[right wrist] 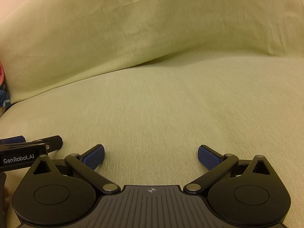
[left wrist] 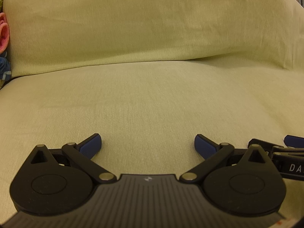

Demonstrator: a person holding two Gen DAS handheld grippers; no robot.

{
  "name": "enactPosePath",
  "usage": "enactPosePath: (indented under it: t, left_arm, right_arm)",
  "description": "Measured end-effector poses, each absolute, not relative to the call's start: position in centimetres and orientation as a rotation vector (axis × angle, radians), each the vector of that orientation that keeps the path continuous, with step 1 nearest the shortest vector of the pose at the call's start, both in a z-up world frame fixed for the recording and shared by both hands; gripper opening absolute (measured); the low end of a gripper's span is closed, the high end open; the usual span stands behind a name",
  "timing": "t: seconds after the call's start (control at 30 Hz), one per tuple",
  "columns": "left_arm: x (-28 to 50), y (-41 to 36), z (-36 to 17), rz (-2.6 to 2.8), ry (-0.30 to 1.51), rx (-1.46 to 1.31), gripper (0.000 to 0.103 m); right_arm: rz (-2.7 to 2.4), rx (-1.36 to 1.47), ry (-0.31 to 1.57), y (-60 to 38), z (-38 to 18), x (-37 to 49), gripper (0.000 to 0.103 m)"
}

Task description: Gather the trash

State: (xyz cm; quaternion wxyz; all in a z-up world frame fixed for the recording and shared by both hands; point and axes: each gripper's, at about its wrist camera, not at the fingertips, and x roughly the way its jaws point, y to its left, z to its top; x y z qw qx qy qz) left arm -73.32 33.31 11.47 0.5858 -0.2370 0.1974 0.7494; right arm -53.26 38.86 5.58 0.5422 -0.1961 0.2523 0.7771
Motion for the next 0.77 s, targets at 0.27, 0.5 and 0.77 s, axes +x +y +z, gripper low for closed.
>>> enactPosePath:
  t: [0.27, 0.5, 0.77]
  left_arm:
    - [-74.04, 32.72, 11.82, 1.739, 0.436, -0.554, 0.102]
    - [-74.24, 32.87, 11.93, 1.742, 0.463, -0.548, 0.103]
    - [-73.37, 33.35, 12.02, 1.743, 0.476, -0.532, 0.103]
  right_arm:
    - [1.845, -0.465, 0.6, 39.1, 5.56, -53.24, 0.101]
    - [1.845, -0.465, 0.6, 39.09, 5.55, -53.24, 0.101]
    - [1.845, -0.465, 0.6, 39.1, 5.55, -53.24, 0.101]
